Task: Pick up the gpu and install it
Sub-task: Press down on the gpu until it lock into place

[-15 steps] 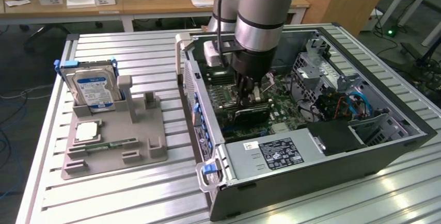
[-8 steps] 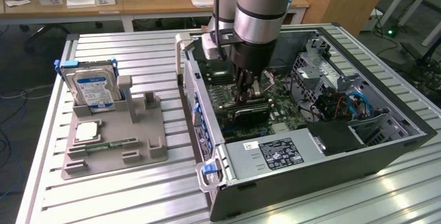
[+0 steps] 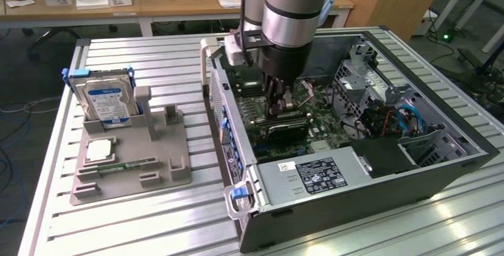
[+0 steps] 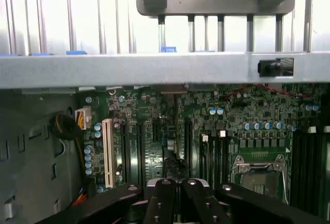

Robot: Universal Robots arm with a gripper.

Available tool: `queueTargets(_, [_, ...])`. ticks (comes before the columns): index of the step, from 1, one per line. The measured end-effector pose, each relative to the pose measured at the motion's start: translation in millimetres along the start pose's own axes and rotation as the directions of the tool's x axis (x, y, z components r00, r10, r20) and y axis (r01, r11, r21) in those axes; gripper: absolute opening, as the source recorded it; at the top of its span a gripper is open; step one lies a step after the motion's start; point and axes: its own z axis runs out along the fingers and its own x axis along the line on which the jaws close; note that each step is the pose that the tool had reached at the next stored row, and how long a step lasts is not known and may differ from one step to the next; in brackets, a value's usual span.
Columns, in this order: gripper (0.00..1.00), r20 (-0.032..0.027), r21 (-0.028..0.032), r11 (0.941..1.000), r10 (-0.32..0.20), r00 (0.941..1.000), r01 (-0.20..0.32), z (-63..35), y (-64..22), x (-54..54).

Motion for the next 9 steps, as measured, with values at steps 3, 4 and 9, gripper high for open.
queueTargets(3, [0.1,-0.0002,-0.0009,1.0,0.0,1.0,0.0,-1.6,2.4,0.1])
queueTargets(4, [0.1,-0.0002,-0.002,1.0,0.0,1.0,0.0,-1.9,2.5,0.1])
queueTargets(9, [0.1,-0.0019,-0.0421,0.9991,0.001,1.0,-0.001,-2.3,2.5,0.1])
